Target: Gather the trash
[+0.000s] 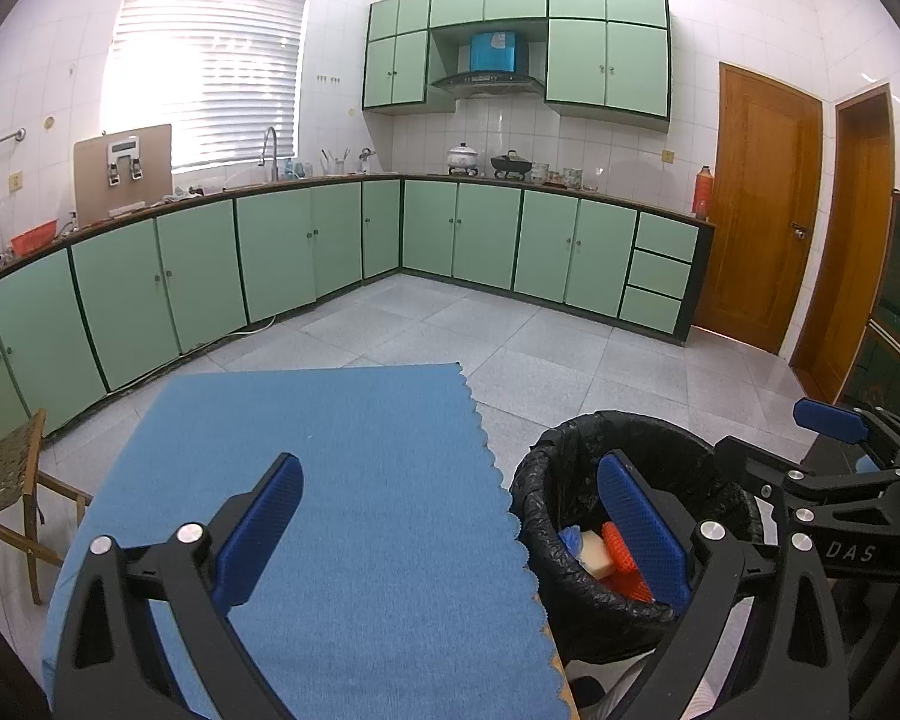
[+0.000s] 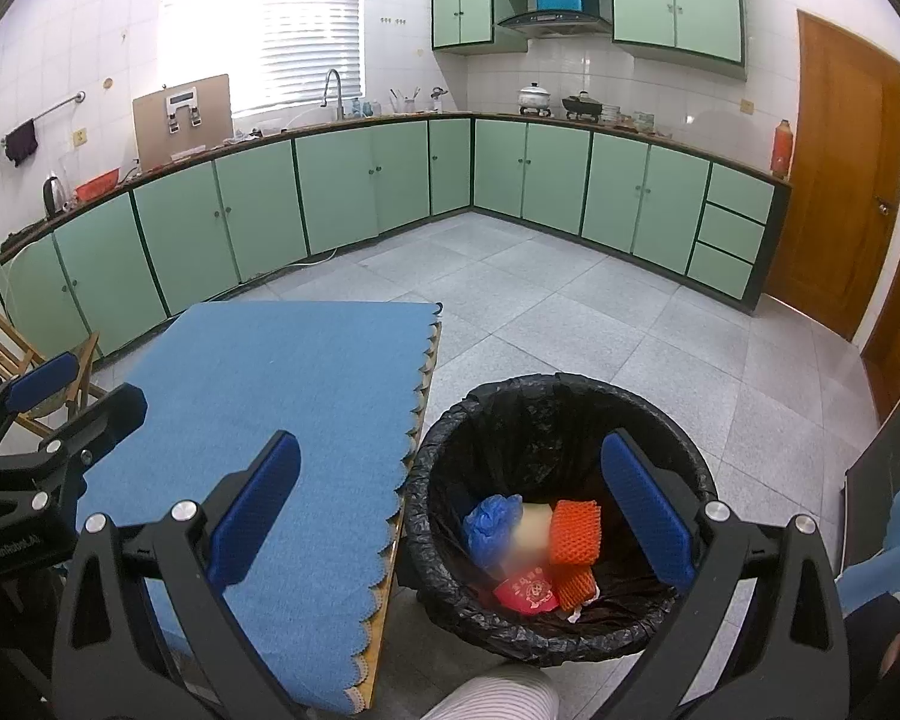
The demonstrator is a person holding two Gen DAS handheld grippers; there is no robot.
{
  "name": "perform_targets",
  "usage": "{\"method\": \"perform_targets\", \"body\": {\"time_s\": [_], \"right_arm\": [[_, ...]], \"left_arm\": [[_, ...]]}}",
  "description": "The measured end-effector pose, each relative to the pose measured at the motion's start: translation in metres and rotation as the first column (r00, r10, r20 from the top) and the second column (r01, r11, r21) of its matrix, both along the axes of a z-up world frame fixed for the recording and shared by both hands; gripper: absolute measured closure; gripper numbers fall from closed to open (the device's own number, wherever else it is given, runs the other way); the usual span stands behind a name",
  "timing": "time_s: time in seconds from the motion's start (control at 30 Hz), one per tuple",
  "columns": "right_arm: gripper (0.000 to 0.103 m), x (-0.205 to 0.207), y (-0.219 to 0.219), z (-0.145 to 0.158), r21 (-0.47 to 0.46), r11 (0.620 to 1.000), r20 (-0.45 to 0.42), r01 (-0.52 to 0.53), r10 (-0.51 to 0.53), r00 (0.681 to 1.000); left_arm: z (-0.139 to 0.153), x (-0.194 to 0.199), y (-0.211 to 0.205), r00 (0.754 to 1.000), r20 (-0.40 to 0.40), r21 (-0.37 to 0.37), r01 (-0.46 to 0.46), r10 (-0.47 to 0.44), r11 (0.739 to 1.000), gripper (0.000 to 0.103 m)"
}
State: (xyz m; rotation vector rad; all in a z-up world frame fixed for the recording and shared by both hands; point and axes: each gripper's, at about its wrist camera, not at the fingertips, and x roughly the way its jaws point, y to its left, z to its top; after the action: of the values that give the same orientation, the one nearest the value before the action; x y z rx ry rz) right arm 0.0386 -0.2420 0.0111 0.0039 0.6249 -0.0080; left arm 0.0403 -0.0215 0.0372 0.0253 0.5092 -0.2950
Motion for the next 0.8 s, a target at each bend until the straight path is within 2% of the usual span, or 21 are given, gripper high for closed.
{"method": "perform_targets", "body": {"time_s": [0.8], "right_arm": [[0.005,0.0042,-0.0024,-0.0017,-0.005,1.000,-0.006,-0.002,0.002,1.000]], "left_arm": [[-0.0037,0.0028,-0.0021,1.000,-0.013,-0.007,0.001,-0.001,1.000,0.006]]}}
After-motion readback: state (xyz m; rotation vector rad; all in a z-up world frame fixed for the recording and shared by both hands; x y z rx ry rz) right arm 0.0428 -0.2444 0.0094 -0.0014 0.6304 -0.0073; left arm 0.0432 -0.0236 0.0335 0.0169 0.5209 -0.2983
